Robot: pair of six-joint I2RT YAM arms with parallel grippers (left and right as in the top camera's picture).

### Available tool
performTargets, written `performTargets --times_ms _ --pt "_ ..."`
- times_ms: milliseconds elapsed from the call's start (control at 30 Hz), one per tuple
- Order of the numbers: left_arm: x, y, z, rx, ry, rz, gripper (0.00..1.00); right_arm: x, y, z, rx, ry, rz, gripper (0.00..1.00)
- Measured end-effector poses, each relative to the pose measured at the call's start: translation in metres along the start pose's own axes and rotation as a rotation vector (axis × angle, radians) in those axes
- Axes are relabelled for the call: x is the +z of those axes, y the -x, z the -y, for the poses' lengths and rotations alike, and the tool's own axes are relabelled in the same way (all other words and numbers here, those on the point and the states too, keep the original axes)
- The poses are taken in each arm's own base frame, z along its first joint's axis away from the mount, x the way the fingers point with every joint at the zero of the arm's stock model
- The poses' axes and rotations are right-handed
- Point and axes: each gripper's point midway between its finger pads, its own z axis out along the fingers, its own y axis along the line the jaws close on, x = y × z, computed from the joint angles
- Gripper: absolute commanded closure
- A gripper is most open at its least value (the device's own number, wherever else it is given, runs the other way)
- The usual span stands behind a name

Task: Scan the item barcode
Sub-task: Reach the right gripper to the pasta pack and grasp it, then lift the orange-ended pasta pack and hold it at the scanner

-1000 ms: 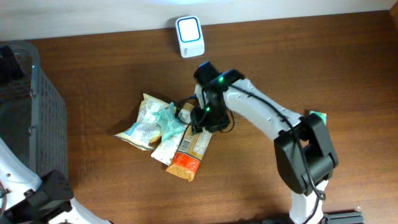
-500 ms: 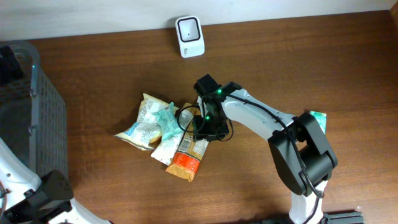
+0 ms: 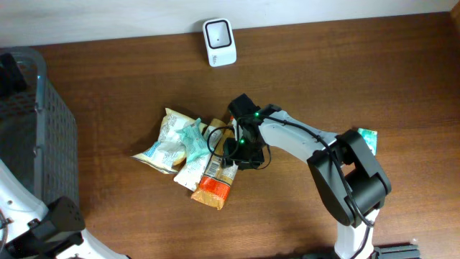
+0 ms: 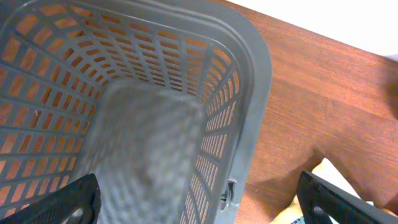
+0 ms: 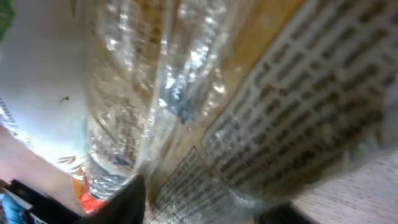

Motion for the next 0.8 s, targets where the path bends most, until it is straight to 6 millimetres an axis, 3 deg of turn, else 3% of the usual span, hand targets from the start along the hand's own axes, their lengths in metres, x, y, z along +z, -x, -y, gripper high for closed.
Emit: performTargets --times_ms 67,133,200,267,367,467,567,667,767,800 --pt "0.000 0.000 0.000 0.000 0.000 0.000 0.01 -0.004 0.001 -0.003 0.010 0.022 0.001 0.83" --pt "0.000 0.000 0.000 0.000 0.000 0.000 0.01 -0.010 -0.002 0.003 0.007 0.030 -0.028 0.83" --pt "0.000 0.000 0.000 0.000 0.000 -0.001 0.01 -0.024 -0.005 0.020 -0.066 0.009 -0.072 0.86" --pt "0.000 0.000 0.000 0.000 0.000 0.000 0.01 -0.041 0.009 0.033 -0.164 0.005 -0.049 0.85" --pt "0.000 0.000 0.000 0.000 0.000 0.000 0.01 -0.065 0.043 0.053 -0.259 0.010 0.050 0.42" --pt "0.000 0.000 0.000 0.000 0.000 0.000 0.01 -0.077 0.055 0.066 -0.247 0.023 0.089 0.26" --pt "0.000 0.000 0.000 0.000 0.000 0.000 0.01 -0.082 0.071 0.076 -0.232 0.063 0.138 0.27" --pt "0.000 0.000 0.000 0.000 0.000 0.000 0.01 -0.067 0.080 0.088 -0.189 0.193 0.105 0.32" --pt "0.000 0.000 0.000 0.000 0.000 0.000 0.01 -0.056 0.080 0.066 -0.222 0.302 0.083 0.42" --pt "0.000 0.000 0.000 0.000 0.000 0.000 0.01 -0.052 0.078 0.060 -0.227 0.302 0.072 0.56"
